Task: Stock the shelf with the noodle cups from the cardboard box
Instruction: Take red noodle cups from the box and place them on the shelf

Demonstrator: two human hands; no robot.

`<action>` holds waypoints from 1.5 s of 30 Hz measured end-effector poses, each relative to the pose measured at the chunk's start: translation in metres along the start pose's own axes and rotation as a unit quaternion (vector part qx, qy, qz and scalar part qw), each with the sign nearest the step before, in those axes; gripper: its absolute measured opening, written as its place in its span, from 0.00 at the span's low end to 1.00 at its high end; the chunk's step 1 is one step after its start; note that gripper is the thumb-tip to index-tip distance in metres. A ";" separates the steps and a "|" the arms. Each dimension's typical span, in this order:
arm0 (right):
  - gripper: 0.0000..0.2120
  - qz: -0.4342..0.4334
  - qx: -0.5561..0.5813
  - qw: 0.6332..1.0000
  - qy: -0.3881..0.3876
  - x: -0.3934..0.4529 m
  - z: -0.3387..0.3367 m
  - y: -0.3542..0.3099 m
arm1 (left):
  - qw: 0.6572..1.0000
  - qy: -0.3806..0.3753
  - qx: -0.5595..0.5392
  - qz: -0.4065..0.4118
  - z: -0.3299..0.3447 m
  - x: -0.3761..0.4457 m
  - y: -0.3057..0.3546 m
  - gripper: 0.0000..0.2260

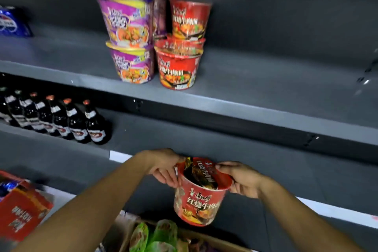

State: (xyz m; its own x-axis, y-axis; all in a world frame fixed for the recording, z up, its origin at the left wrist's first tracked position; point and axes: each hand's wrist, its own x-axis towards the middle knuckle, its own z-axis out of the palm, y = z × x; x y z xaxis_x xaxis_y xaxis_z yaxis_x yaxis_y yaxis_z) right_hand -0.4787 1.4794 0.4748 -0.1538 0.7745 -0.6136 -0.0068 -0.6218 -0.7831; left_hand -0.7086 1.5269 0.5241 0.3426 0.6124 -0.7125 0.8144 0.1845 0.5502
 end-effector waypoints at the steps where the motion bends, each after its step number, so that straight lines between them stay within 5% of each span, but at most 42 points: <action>1: 0.12 -0.010 0.006 1.000 0.000 -0.007 0.001 -0.014 | 1.000 0.016 -0.004 0.018 -0.010 -0.011 0.007 0.24; 5: 0.06 -0.039 0.069 0.997 -0.005 -0.041 0.009 -0.069 | 0.987 0.046 -0.091 0.124 -0.052 -0.059 0.034 0.29; 9: 0.09 -0.053 0.111 0.992 0.002 -0.073 0.018 -0.120 | 0.957 -0.011 -0.167 0.238 -0.084 -0.095 0.045 0.30; 13: 0.08 -0.049 0.148 0.988 0.007 -0.096 0.026 -0.159 | 0.944 -0.010 -0.121 0.308 -0.101 -0.114 0.052 0.43; 17: 0.11 -0.049 0.159 0.986 0.000 -0.119 0.038 -0.183 | 0.925 0.020 -0.133 0.354 -0.104 -0.130 0.060 0.40; 22: 0.05 -0.083 0.146 0.986 -0.004 -0.121 0.054 -0.206 | 0.901 0.083 -0.203 0.373 -0.108 -0.137 0.061 0.21; 24: 0.13 -0.107 0.121 0.987 0.009 -0.125 0.062 -0.214 | 0.883 0.104 -0.254 0.382 -0.112 -0.139 0.061 0.17; 28: 0.26 -0.178 0.045 0.982 0.047 -0.138 0.078 -0.226 | 0.846 0.136 -0.330 0.396 -0.121 -0.140 0.066 0.19; 32: 0.27 -0.244 -0.037 0.965 0.085 -0.137 0.090 -0.237 | 0.816 0.175 -0.390 0.389 -0.136 -0.137 0.072 0.28; 34: 0.29 -0.279 -0.050 0.956 0.081 -0.134 0.096 -0.241 | 0.807 0.197 -0.403 0.385 -0.141 -0.138 0.079 0.24; 36: 0.32 -0.304 -0.078 0.945 0.088 -0.131 0.103 -0.246 | 0.802 0.220 -0.404 0.381 -0.146 -0.138 0.086 0.18; 39: 0.25 -0.324 -0.110 0.932 0.118 -0.120 0.111 -0.255 | 0.795 0.261 -0.394 0.379 -0.155 -0.134 0.094 0.19; 45: 0.28 -0.405 -0.035 0.901 0.150 -0.095 0.120 -0.280 | 0.784 0.362 -0.303 0.403 -0.176 -0.131 0.111 0.18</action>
State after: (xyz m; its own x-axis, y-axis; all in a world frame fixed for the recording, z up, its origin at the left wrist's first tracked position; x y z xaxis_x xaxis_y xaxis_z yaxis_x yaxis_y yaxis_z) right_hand -0.5810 1.5660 0.7651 0.1471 0.9742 0.1709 0.0678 0.1624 -0.9844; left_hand -0.7456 1.6020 0.7550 0.0974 0.9536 0.2849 0.0225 -0.2883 0.9573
